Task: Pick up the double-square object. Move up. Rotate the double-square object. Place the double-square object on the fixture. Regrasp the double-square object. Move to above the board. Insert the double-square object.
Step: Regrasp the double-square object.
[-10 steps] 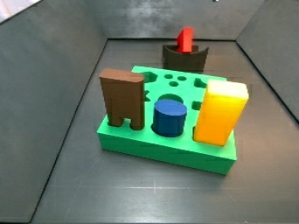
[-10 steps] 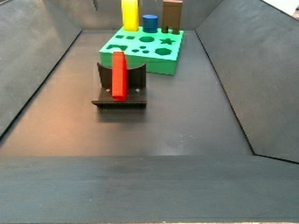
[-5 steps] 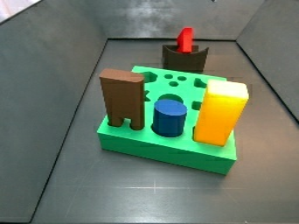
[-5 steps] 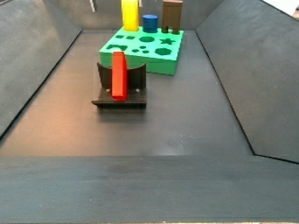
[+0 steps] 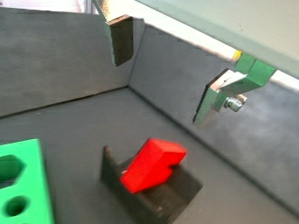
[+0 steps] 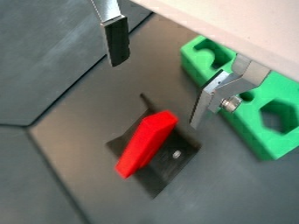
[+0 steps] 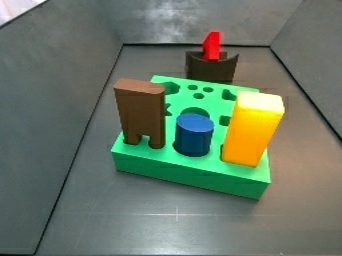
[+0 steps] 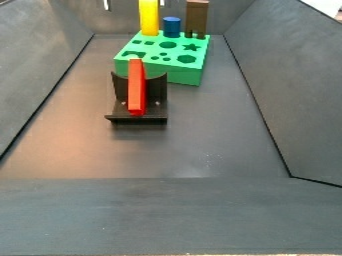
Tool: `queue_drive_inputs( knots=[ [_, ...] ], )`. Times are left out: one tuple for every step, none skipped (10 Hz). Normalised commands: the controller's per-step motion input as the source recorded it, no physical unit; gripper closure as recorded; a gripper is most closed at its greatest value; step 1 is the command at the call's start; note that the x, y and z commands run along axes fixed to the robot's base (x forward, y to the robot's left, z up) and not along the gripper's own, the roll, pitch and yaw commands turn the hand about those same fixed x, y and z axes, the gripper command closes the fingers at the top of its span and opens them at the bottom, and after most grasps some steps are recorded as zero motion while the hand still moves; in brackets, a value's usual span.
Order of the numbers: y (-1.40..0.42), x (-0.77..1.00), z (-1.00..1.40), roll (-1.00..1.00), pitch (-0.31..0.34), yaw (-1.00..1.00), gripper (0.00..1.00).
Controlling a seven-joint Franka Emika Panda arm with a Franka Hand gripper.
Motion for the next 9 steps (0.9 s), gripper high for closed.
queue_drive_inputs(
  knots=[
    [-0.03, 0.07, -0.01, 1.00, 0.048, 0.05, 0.00],
    [-0.03, 0.07, -0.01, 1.00, 0.057, 0.06, 0.00],
    [-0.03, 0.10, -0.02, 1.00, 0.088, 0.07, 0.00],
    [-0.04, 0.10, -0.02, 1.00, 0.104, 0.08, 0.00],
    [-0.04, 0.11, -0.02, 1.00, 0.137, 0.10, 0.00],
    [-0.04, 0.11, -0.02, 1.00, 0.165, 0.13, 0.00],
    [-0.04, 0.11, -0.02, 0.87, 0.173, 0.16, 0.00],
    [-0.04, 0.11, -0.03, 0.69, 0.159, 0.17, 0.00],
    [-0.05, 0.11, -0.03, 0.45, 0.136, 0.19, 0.00]
  ],
)
